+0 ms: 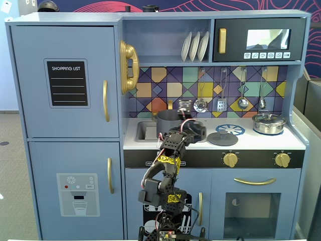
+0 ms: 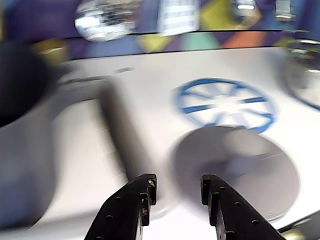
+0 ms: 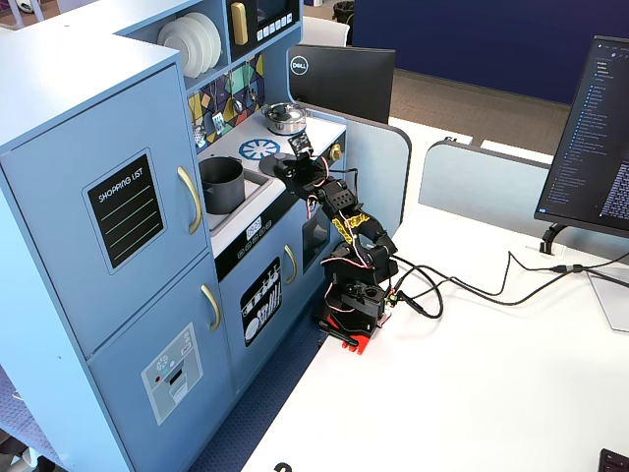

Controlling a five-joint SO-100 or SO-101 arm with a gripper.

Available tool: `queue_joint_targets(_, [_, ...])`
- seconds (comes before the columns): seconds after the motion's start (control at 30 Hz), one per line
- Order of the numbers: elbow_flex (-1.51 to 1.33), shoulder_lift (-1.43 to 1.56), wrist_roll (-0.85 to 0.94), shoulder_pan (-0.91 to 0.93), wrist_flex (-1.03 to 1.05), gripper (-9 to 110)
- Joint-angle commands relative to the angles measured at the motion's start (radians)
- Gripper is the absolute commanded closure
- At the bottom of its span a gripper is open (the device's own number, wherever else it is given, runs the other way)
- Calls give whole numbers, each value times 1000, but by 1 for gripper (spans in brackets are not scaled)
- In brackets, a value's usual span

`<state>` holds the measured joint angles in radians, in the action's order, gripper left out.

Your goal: Pick up the lid from the counter and put it on the gray recipient

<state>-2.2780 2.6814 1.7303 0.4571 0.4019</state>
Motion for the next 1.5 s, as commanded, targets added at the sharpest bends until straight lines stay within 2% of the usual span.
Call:
queue_joint_targets(0.0, [-9,-25,-34,84,-137,99])
queue_joint_targets(0.13, [-69,-38,-58,120,-227,91])
queue_joint_targets(0.33, [-140,-141,-97,141,-476,83])
queue_joint_targets(0.43, [-132,-193,-121,158,-512,78])
queue_joint_targets(0.97, [-121,-402,-124,161,-684,79])
queue_joint_targets(1.47, [77,-635,-112,160,-693,81])
